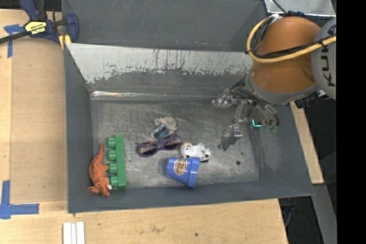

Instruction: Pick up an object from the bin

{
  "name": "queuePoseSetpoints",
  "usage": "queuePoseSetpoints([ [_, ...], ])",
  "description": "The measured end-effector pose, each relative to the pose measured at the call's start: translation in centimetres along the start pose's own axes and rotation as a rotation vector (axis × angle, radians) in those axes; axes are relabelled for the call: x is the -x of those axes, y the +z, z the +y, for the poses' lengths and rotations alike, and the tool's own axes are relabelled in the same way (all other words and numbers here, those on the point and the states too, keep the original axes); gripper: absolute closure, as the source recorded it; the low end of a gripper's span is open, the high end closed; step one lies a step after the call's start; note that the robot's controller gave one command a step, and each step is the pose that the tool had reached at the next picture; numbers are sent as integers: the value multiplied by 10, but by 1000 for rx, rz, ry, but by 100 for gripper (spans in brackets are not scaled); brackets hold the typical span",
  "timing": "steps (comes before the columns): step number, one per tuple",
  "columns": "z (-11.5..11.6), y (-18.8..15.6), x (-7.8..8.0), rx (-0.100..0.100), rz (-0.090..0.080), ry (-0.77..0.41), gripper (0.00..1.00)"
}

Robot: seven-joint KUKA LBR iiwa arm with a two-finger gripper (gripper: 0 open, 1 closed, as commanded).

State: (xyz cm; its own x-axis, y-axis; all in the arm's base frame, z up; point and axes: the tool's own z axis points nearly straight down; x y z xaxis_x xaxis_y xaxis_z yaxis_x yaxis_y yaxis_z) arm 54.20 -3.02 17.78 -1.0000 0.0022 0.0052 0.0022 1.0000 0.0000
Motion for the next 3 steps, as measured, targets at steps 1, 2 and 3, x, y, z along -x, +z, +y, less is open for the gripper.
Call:
queuePoseSetpoints([
  [1,0,-5,2,-1,-9,-1,0],
  [2,41,27,-20,-3,-14,-101,0],
  [3,71,47,-32,1,-5,-428,0],
])
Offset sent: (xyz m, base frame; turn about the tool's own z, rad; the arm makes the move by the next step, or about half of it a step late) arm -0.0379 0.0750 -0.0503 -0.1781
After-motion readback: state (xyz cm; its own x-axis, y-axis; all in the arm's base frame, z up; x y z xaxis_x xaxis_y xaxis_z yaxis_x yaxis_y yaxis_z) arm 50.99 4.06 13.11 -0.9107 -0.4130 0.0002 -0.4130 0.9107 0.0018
